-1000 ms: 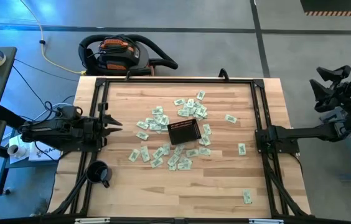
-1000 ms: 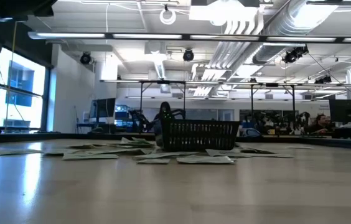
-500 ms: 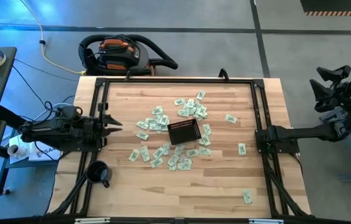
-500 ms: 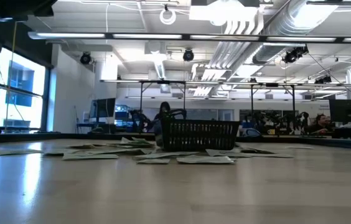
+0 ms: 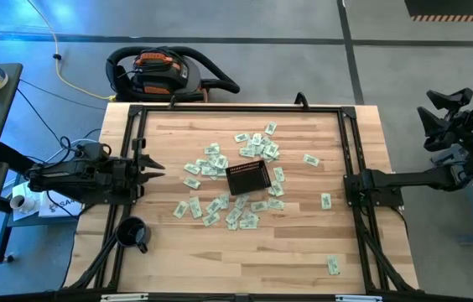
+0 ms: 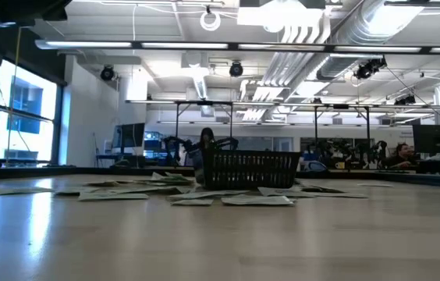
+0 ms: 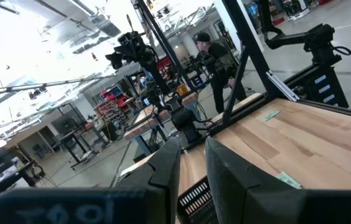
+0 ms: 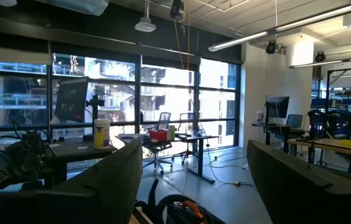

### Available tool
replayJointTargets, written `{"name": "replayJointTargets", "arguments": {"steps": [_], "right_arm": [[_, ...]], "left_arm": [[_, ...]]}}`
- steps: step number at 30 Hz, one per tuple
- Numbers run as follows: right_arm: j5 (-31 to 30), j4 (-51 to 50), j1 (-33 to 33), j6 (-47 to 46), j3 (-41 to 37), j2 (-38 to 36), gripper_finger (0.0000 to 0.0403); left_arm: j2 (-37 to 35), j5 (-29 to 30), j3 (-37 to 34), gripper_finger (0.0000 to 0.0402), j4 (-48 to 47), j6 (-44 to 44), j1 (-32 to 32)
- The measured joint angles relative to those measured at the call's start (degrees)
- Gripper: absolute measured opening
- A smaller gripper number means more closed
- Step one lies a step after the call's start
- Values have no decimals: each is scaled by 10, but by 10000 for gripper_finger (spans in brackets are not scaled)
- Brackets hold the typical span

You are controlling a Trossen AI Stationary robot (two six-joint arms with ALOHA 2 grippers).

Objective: Pick and place Stevia / Truvia into bins

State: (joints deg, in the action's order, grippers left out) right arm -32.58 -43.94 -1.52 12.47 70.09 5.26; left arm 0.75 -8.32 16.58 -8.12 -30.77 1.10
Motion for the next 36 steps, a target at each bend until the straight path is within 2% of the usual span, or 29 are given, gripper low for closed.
{"name": "replayJointTargets", "arguments": {"steps": [33, 36], "right_arm": [[0, 0, 0, 0, 0, 0, 277], [0, 0, 0, 0, 0, 0, 277]], "left_arm": [[2, 12, 0, 111, 13, -2, 0], [6, 14, 0, 111, 9, 51, 0]]}}
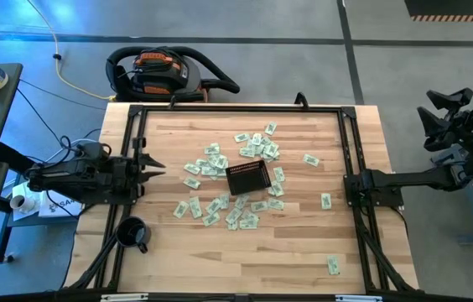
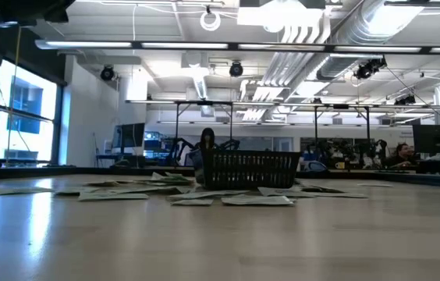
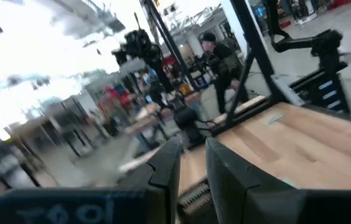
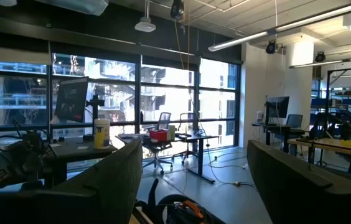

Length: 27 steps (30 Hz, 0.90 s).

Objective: Pick and place Stevia / Truvia into bins
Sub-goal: Put the green stevia packet into the black bin

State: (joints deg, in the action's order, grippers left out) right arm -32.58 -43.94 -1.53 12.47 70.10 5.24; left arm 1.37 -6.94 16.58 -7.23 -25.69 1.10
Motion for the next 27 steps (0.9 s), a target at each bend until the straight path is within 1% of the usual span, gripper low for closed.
{"name": "replayJointTargets", "arguments": {"steps": [2, 4, 9, 12, 14, 18, 22, 27], "right_arm": [[0, 0, 0, 0, 0, 0, 277], [0, 0, 0, 0, 0, 0, 277], [0, 0, 0, 0, 0, 0, 277], [0, 0, 0, 0, 0, 0, 277], [0, 0, 0, 0, 0, 0, 277], [0, 0, 0, 0, 0, 0, 277], [0, 0, 0, 0, 0, 0, 278], [0, 0, 0, 0, 0, 0, 278]], "left_arm": [[2, 8, 0, 111, 4, 88, 0], [9, 32, 0, 111, 8, 214, 0], [8, 139, 0, 111, -1, 591, 0], [10, 199, -1, 111, -6, 745, 0], [8, 222, 0, 111, -1, 774, 0], [9, 263, 0, 111, -2, 745, 0], [9, 303, 0, 111, 19, 741, 0], [9, 308, 0, 111, 18, 796, 0]]}}
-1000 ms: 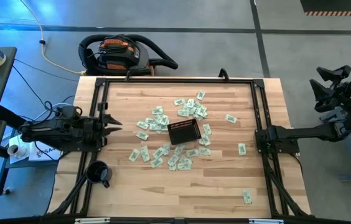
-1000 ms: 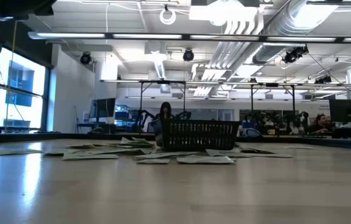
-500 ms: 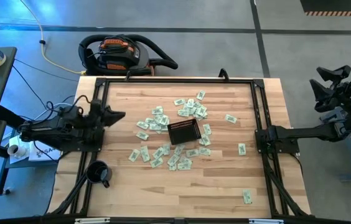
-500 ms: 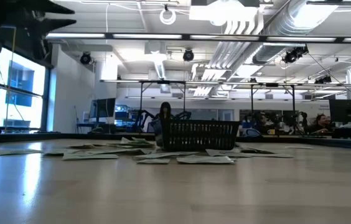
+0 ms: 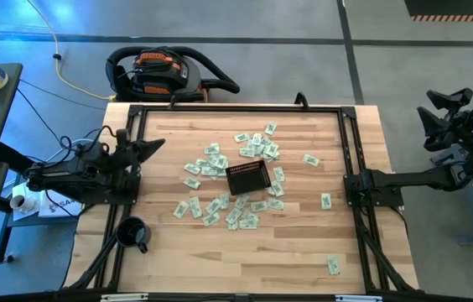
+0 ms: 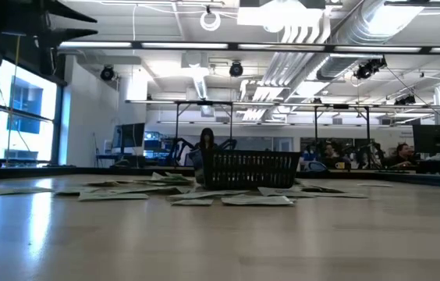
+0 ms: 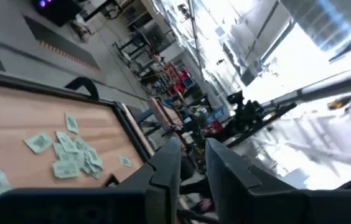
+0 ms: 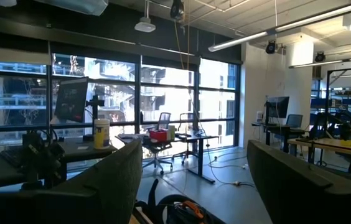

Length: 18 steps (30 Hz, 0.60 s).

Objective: Pick and place Stevia / Truvia into bins
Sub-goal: Put the green stevia packet into the black bin

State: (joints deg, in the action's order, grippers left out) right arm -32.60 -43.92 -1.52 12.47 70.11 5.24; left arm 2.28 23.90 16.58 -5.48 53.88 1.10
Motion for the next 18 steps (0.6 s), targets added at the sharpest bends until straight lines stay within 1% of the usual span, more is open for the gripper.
{"name": "replayJointTargets", "arguments": {"steps": [3, 7, 8, 9, 12, 14, 16, 18], "right_arm": [[0, 0, 0, 0, 0, 0, 277], [1, 11, 0, -3, -2, 0, 277], [3, 22, 0, -22, -4, 0, 277], [8, 32, 0, -65, -7, 0, 277], [14, 57, 0, -217, -9, 0, 277], [4, 81, 0, -268, -9, 0, 277], [-21, 88, 0, -261, -9, 0, 277], [-64, 92, 0, -217, -9, 0, 277]], "left_arm": [[0, 0, 0, 111, 2, 29, 0], [0, 4, 0, 111, 29, 35, 0], [0, 11, 0, 111, 33, 36, 0], [0, 21, 0, 111, 36, 36, 0], [1, 56, 0, 111, 51, 38, 0], [5, 70, 0, 111, 59, 51, 0], [8, 72, 0, 111, 57, 62, 0], [15, 74, 0, 111, 57, 65, 0]]}}
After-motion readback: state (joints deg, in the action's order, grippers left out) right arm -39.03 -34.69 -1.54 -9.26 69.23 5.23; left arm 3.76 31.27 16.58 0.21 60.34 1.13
